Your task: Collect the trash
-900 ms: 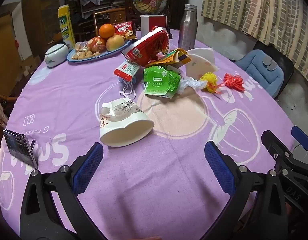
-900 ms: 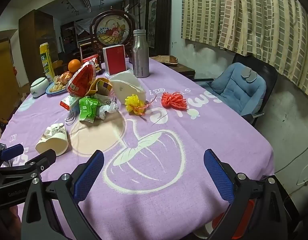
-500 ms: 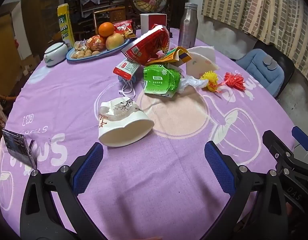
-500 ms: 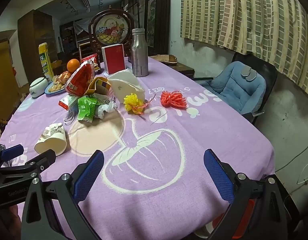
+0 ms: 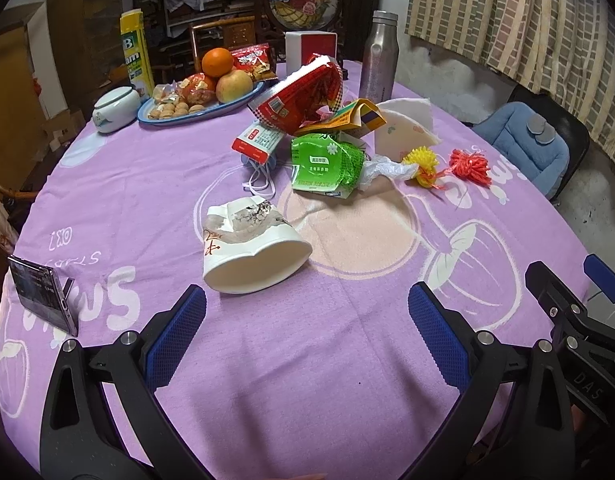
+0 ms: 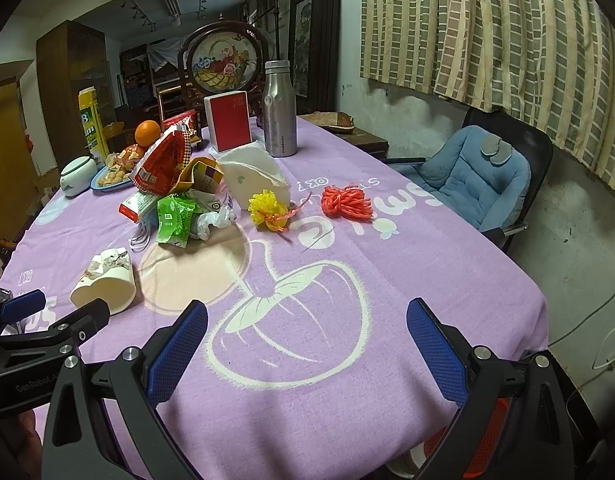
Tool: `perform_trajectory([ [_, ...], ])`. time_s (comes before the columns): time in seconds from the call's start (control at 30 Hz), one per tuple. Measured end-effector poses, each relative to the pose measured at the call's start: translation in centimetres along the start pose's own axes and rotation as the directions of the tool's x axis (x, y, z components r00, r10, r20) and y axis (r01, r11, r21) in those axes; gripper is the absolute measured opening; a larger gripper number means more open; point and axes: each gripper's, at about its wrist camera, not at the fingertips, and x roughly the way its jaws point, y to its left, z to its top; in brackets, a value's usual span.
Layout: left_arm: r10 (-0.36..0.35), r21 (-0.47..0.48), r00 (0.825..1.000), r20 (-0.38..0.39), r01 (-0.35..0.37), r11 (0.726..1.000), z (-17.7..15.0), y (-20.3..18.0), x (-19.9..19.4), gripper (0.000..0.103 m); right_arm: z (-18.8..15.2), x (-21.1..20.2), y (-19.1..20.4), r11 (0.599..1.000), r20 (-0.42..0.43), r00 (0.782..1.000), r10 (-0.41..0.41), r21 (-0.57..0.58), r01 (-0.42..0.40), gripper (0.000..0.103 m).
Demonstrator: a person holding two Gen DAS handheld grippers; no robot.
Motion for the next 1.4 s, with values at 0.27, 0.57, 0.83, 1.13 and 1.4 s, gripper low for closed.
perform_trajectory([
  [0.27, 0.008, -0.001, 1.0, 0.009, -0.008, 1.0, -0.06, -0.14, -0.24, 0.097, -0.03, -0.08, -0.07, 1.0, -0.001, 1.0, 0.0, 0.004, 0.0, 0.098],
  [0.57, 0.008, 0.003, 1.0, 0.011, -0.008, 1.0, -0.11, -0.32, -0.22, 0.097, -0.24, 0.08, -0.19, 1.0, -0.003, 1.0, -0.001, 0.013, 0.001, 0.098],
  [0.83, 0.008, 0.007, 1.0, 0.008, -0.008, 1.0, -0.08, -0.32, -0.14, 0.097, -0.23, 0.13, -0.2, 1.0, -0.004, 1.0, -0.001, 0.013, 0.001, 0.098],
  [1.13, 0.009, 0.007, 1.0, 0.009, -0.009, 1.0, -0.07, -0.3, -0.1, 0.097, -0.24, 0.15, -0.22, 1.0, -0.003, 1.0, 0.001, 0.015, -0.001, 0.098],
  [1.4, 0.011, 0.007, 1.0, 0.006, -0.011, 1.0, -0.08, -0.18, -0.01, 0.097, -0.26, 0.17, -0.21, 1.0, -0.003, 1.0, -0.001, 0.015, 0.001, 0.098],
])
